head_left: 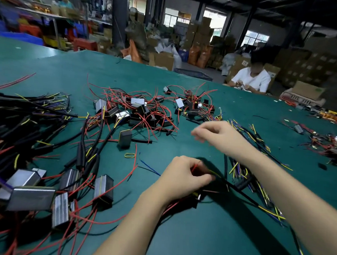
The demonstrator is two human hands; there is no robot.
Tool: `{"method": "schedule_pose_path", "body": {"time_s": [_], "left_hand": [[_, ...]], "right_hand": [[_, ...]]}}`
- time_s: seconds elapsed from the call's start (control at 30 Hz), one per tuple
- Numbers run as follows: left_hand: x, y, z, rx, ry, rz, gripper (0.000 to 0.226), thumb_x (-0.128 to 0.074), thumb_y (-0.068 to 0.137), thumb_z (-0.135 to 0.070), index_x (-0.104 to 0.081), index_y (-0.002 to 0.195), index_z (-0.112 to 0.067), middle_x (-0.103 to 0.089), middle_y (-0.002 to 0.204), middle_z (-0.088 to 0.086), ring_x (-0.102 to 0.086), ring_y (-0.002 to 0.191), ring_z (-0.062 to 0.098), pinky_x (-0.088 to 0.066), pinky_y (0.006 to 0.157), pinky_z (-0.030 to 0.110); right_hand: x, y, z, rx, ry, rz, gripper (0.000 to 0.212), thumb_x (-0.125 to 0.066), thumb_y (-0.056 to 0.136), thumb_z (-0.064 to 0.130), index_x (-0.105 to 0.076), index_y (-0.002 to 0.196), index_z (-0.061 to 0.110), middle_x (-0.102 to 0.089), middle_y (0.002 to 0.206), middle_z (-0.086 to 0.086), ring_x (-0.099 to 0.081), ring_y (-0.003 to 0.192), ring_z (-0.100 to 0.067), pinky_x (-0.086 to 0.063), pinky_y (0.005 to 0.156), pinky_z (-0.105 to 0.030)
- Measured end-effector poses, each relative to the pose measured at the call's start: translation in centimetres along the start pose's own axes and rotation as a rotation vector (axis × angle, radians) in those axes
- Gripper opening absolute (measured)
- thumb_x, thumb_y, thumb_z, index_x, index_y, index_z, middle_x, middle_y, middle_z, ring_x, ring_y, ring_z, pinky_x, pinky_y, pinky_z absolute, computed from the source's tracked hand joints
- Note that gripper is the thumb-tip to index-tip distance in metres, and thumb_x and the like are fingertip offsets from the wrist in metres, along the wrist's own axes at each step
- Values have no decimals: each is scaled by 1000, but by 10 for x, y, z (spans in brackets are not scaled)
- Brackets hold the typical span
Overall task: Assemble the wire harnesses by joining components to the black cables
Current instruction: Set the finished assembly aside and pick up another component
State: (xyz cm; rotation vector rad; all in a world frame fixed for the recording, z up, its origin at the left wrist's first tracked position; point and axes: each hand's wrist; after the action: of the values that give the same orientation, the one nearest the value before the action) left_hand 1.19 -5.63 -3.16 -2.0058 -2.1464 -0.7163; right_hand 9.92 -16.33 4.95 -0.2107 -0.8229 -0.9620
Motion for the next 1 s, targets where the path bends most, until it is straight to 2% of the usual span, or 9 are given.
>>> {"method": "schedule_pose_path", "body": {"time_s": [0.17,0.27,0.4,0.47,0.63,0.77,0.83,0.93,1.0], "left_hand": [[6,3,1,50,-52,93,13,-66,83,-26,-75,85,-17,-71,74,2,-51,61,2,-44,63,20],[6,2,2,37,-15,70,13,-65,84,-25,-75,89,-18,-73,81,1,-53,63,1,-44,65,18],[5,3,4,42,-25,45,15,-64,84,-25,-75,91,-18,-74,83,0,-61,70,8,-48,69,21],[4,3,5,45,-40,46,15,-64,84,-26,-75,90,-18,-72,75,-2,-58,61,3,-48,63,18],[4,2,2,27,-71,38,27,-64,85,-19,-60,59,-20,-53,50,-10,-43,45,-3,-35,50,14],[5,1,0,22,-38,38,27,-66,84,-16,-55,60,-23,-48,46,-6,-41,42,-5,-32,47,10],[4,1,1,3,-28,40,32,-65,84,-17,-52,57,-26,-56,58,2,-45,42,-5,-31,47,6],[3,1,2,20,-47,45,14,-65,85,-22,-68,72,-21,-70,75,2,-64,69,6,-47,66,14],[2,2,3,39,-44,54,11,-64,85,-24,-73,86,-18,-74,88,3,-68,86,15,-52,79,25]], "right_hand": [[-38,64,30,93,-257,340,29,-48,94,9,-70,111,16,-70,101,7,-59,74,5,-42,63,-4],[-61,85,32,132,-353,371,33,-45,93,5,-68,115,12,-71,90,14,-52,57,6,-37,55,-4],[-68,101,21,3,-546,295,37,-46,94,12,-58,128,9,-59,131,-13,-57,112,-24,-43,96,-25],[-71,103,19,-21,-692,255,40,-47,94,19,-54,133,13,-52,137,-14,-52,121,-30,-44,100,-38],[-90,102,31,53,-714,147,31,-54,91,36,-62,117,22,-62,118,-7,-58,108,-29,-41,77,-33],[-98,106,39,33,-762,167,31,-60,88,41,-61,103,15,-61,113,-8,-58,106,-30,-43,80,-36],[-98,105,41,58,-775,214,25,-61,86,41,-59,90,17,-63,106,-8,-60,99,-30,-46,81,-35],[-92,102,44,70,-714,363,32,-67,83,43,-67,84,11,-68,91,-8,-63,89,-27,-53,80,-36],[-91,98,45,83,-645,448,28,-73,79,40,-70,85,12,-64,96,-9,-58,93,-23,-52,80,-32]]}}
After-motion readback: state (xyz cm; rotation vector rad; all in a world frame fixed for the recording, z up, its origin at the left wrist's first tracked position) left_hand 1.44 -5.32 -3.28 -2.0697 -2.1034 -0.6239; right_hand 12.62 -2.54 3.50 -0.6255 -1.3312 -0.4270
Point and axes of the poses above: each hand's wrist, its own y-axis towards the middle knuckle, its own x-axis out of the back of the hand, z = x × y
